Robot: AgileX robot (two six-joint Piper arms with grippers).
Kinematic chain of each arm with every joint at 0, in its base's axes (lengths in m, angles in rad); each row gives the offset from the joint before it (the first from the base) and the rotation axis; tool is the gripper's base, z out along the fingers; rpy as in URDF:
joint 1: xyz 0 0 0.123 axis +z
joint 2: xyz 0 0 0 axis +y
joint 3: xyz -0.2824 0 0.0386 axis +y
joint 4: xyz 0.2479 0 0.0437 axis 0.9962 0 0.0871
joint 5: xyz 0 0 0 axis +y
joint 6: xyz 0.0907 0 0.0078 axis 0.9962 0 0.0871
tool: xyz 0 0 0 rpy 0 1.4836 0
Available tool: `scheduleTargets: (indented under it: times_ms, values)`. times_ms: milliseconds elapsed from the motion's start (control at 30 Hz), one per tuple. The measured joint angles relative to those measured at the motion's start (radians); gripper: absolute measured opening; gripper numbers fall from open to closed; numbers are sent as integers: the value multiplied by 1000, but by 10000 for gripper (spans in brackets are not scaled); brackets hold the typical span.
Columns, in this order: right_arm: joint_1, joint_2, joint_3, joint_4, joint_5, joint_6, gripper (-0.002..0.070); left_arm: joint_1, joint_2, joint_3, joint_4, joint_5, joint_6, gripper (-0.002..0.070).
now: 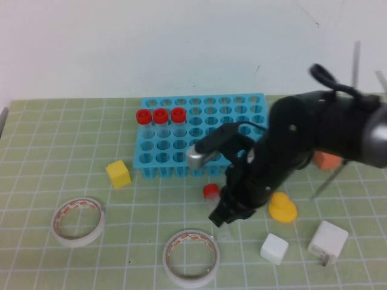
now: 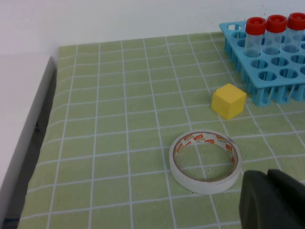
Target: Place the test tubes
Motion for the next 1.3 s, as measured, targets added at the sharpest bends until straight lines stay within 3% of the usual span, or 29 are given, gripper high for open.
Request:
scheduleTargets:
  times_ms: [67, 233, 333, 767, 1067, 1200, 1300]
  values:
    - [0, 50, -57, -8, 16, 3, 106, 0, 0, 0, -1, 0, 0, -1]
    - [0, 160, -161, -12, 30, 27, 340, 0, 0, 0, -1, 0, -3, -1]
    - [0, 209, -195, -14, 36, 33, 400, 0, 0, 0, -1, 0, -3, -1]
    - [1, 266, -214, -149, 114, 135, 409, 0, 0, 0, -2, 0, -3, -1]
    - [1, 268, -214, -153, 110, 110, 264, 0, 0, 0, -2, 0, -3, -1]
    - [1, 268, -214, -143, 109, 12, 272, 0, 0, 0, -2, 0, -3, -1]
    - [1, 268, -214, -129, 109, -41, 333, 0, 0, 0, -2, 0, -3, -1]
